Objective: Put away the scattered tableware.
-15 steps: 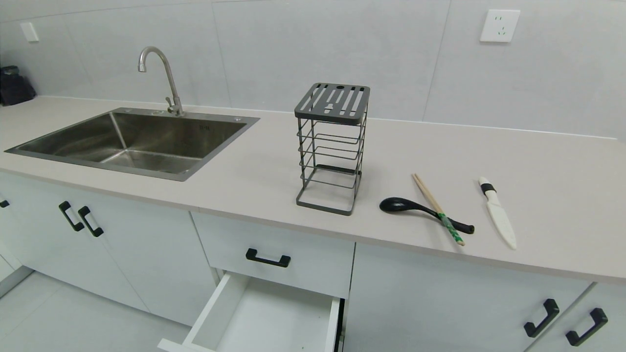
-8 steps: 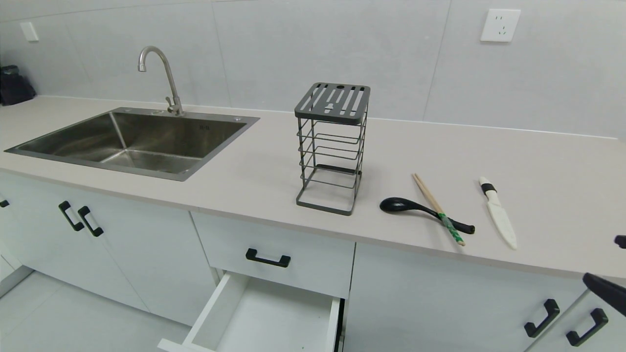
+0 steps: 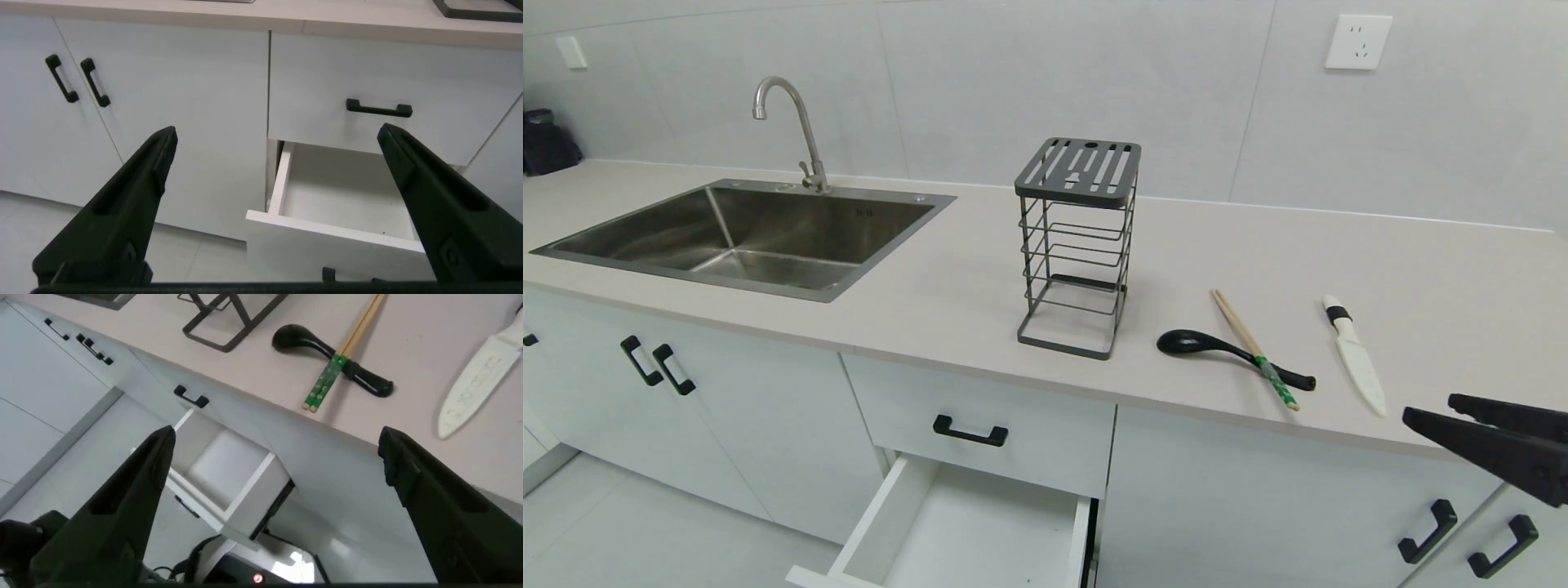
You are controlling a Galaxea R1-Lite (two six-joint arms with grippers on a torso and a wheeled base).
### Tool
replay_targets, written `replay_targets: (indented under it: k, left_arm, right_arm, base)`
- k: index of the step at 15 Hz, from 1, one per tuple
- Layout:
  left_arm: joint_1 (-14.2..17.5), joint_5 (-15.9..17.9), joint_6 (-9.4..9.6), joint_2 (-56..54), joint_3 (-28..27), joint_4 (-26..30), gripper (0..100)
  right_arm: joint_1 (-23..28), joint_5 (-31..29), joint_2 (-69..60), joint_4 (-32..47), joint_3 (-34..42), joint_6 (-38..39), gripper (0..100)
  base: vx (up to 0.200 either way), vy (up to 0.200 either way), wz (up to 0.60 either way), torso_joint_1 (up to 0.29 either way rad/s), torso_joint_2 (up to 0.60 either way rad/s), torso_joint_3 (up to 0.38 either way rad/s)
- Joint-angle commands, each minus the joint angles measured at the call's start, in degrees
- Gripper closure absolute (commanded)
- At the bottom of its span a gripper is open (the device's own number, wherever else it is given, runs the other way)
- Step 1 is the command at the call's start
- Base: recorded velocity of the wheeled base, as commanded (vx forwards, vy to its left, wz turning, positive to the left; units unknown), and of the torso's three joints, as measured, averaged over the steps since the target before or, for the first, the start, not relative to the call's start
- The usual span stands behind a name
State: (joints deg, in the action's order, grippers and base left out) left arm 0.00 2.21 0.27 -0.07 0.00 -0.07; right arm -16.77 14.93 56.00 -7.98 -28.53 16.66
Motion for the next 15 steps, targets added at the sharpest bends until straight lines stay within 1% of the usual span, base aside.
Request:
replay_targets:
  k: [1, 3, 5, 6, 7, 8, 10, 13, 15]
  left_arm:
    - [0.0, 0.0, 0.00, 0.1, 0.0, 0.0, 0]
    - [0.0, 0.0, 0.00, 0.1, 0.0, 0.0, 0]
    - [0.0, 0.0, 0.00, 0.1, 0.0, 0.0, 0]
    - [0.0, 0.0, 0.00, 0.1, 0.0, 0.0, 0]
    - [0.0, 0.0, 0.00, 0.1, 0.0, 0.0, 0]
    - [0.0, 0.0, 0.00, 0.1, 0.0, 0.0, 0]
    - [0.0, 0.0, 0.00, 0.1, 0.0, 0.0, 0]
    - [0.0, 0.0, 0.00, 0.1, 0.0, 0.0, 0]
    - [0.0, 0.0, 0.00, 0.1, 0.0, 0.0, 0]
  right_arm:
    - [-3.8, -3.0, 8.2, 0.0, -2.9, 1.3, 0]
    - [-4.3, -3.7, 12.4, 1.0, -6.0, 1.3, 0]
    - [-4.7, -3.9, 15.8, 5.8, -9.8, 1.0, 0]
    - [-5.3, -5.0, 18.0, 7.5, -11.6, 0.9, 0]
    - [-5.7, -7.6, 20.0, 7.8, -13.0, 0.8, 0]
    - [-6.0, -8.3, 21.0, 7.8, -13.5, 0.8, 0]
    - [-8.4, -9.3, 24.3, 7.9, -15.3, 0.8, 0]
    - [-9.5, -12.0, 26.7, 7.9, -16.6, 0.6, 0]
    - [-9.8, -15.9, 30.1, 7.5, -17.1, 0.8, 0]
  base:
    - [0.000, 0.000, 0.00, 0.000, 0.00, 0.000]
    - [0.000, 0.000, 0.00, 0.000, 0.00, 0.000]
    - [0.000, 0.000, 0.00, 0.000, 0.00, 0.000]
    - [0.000, 0.000, 0.00, 0.000, 0.00, 0.000]
    - [0.000, 0.000, 0.00, 0.000, 0.00, 0.000]
    - [0.000, 0.000, 0.00, 0.000, 0.00, 0.000]
    - [0.000, 0.000, 0.00, 0.000, 0.00, 0.000]
    - [0.000, 0.000, 0.00, 0.000, 0.00, 0.000]
    - [0.000, 0.000, 0.00, 0.000, 0.00, 0.000]
